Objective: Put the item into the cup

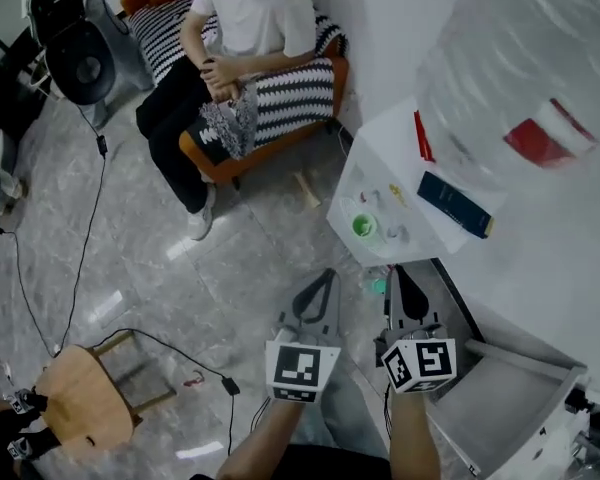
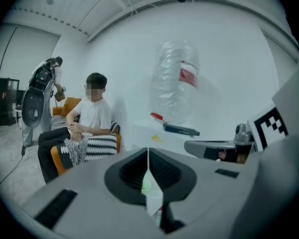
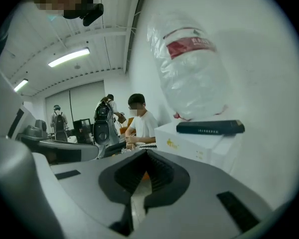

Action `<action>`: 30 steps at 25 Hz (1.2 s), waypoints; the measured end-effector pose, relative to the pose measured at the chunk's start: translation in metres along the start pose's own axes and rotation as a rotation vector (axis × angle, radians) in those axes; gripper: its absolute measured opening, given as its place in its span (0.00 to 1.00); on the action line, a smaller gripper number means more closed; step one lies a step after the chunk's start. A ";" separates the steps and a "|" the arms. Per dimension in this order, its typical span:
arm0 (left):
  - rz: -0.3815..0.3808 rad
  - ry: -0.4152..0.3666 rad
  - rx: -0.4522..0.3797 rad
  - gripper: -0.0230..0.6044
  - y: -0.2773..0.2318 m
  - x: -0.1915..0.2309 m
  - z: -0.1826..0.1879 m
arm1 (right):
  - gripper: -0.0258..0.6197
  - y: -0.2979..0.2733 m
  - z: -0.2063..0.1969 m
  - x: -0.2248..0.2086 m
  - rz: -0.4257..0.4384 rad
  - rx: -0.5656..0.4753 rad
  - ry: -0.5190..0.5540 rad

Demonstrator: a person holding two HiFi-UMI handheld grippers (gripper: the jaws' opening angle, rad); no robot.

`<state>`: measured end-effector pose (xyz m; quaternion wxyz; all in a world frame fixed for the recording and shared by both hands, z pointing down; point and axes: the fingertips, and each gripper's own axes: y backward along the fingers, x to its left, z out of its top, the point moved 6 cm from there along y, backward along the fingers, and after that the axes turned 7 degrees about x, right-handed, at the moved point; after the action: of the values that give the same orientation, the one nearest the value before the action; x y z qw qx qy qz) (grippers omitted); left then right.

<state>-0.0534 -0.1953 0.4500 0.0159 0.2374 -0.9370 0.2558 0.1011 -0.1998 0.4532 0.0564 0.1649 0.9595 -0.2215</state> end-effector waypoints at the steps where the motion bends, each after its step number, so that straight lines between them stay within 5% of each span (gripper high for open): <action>1: -0.009 -0.013 -0.018 0.06 0.005 -0.006 0.013 | 0.05 0.007 0.011 0.001 0.005 -0.014 0.009; 14: -0.048 -0.052 -0.132 0.06 0.067 -0.063 0.091 | 0.05 0.086 0.103 0.009 0.055 -0.121 0.054; 30: -0.016 -0.145 -0.195 0.06 0.099 -0.087 0.136 | 0.06 0.127 0.138 0.032 0.098 -0.212 0.102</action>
<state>-0.0084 -0.1484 0.2719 -0.0269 0.2602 -0.9541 0.1457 0.1196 -0.1444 0.2723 0.0352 0.2156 0.9699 -0.1073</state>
